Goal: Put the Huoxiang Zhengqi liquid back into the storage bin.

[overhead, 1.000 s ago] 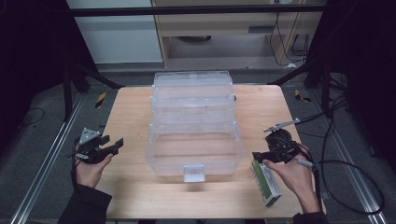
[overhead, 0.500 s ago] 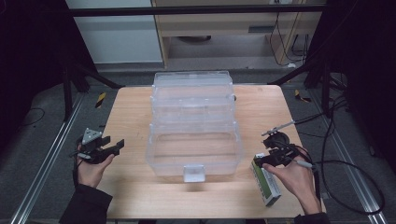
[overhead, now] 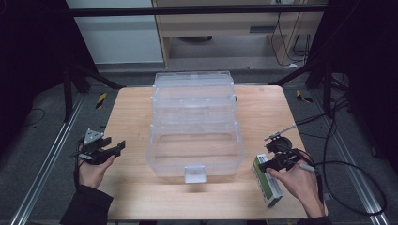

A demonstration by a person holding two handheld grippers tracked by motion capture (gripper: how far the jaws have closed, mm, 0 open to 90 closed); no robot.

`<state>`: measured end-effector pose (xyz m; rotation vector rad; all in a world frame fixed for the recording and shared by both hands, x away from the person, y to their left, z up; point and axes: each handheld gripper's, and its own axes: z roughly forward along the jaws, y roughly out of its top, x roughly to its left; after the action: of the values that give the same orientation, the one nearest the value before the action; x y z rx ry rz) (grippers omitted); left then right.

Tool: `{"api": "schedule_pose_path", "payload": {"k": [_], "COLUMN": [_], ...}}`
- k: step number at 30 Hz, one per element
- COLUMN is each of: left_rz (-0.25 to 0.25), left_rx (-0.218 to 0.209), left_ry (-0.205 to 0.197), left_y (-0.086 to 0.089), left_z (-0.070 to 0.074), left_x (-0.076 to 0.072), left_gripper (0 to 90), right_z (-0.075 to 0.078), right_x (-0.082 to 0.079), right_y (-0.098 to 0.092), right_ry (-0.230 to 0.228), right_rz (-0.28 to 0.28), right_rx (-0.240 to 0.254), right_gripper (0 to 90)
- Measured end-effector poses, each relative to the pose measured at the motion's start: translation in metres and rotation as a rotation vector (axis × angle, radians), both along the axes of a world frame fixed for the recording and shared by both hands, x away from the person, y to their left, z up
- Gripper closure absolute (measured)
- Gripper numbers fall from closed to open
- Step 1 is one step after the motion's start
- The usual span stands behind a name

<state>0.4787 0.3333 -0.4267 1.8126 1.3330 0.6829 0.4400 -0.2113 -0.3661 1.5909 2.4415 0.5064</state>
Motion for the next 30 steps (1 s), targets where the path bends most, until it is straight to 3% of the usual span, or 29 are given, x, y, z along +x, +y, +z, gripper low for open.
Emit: {"api": "schedule_pose_path", "payload": {"k": [30], "left_rz": [-0.006], "left_rx": [0.007], "left_ry": [0.015], "left_y": [-0.004], "left_z": [-0.004], "left_x": [0.002], "left_gripper": [36.8], "right_z": [-0.025], "right_x": [0.000], "right_y": [-0.004], "right_ry": [0.100], "right_rz": [-0.029], "right_rx": [-0.016], "right_gripper": [52.1]}}
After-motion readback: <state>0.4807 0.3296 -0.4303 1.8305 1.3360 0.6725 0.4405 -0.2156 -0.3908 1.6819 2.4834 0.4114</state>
